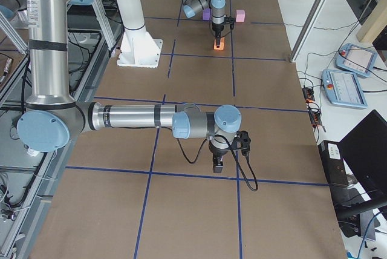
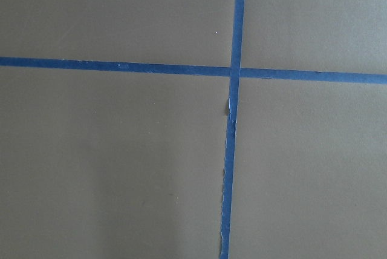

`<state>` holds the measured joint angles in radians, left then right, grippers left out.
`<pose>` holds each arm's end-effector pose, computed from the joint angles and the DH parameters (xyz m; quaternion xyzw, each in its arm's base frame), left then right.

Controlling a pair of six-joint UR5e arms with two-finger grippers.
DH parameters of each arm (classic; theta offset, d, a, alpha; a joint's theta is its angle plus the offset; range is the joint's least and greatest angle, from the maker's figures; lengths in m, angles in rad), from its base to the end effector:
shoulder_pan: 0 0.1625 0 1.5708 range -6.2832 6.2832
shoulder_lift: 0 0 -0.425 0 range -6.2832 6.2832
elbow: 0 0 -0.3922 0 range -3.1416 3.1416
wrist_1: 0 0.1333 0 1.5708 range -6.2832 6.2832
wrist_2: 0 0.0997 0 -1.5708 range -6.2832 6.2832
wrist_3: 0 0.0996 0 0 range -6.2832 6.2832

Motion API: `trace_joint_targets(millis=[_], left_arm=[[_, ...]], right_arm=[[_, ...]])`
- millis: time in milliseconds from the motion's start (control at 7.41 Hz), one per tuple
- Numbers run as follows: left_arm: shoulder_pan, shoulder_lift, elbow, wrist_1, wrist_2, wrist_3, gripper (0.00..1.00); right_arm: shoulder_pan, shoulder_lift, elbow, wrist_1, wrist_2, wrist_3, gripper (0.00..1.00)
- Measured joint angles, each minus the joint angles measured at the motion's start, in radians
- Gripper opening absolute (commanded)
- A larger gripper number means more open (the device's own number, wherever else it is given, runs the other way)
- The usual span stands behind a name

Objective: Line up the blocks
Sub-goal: 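Close the left gripper on the orange cube, then carry the orange cube with the left gripper toward the pink cube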

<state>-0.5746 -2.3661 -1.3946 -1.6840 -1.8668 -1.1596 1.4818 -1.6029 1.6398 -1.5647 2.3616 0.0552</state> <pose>0.5819 -0.5010 0.2366 0.0463 0.3771 -0.0227 0.9247 0.0195 -0.4846 0.6385 -0.0080 -0.3855 -0.0239 0.9224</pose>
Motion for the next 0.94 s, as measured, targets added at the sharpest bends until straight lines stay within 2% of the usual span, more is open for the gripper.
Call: trace_joint_targets(millis=[135,270,540,944], left_arm=[[0.000,0.001,0.000,-0.004,0.001,0.001,0.08],[0.000,0.002,-0.001,-0.011,0.001,0.001,0.00],[-0.006,0.008,-0.039,-0.003,-0.001,0.002,0.00],[-0.025,0.062,-0.217,0.099,-0.006,0.009,0.00]], right_arm=[[0.000,0.000,0.000,0.000,0.000,0.000,1.00],[0.000,0.000,0.000,0.000,0.000,0.000,1.00],[0.000,0.000,0.000,0.000,0.000,0.000,1.00],[0.000,0.000,0.000,0.000,0.000,0.000,1.00]])
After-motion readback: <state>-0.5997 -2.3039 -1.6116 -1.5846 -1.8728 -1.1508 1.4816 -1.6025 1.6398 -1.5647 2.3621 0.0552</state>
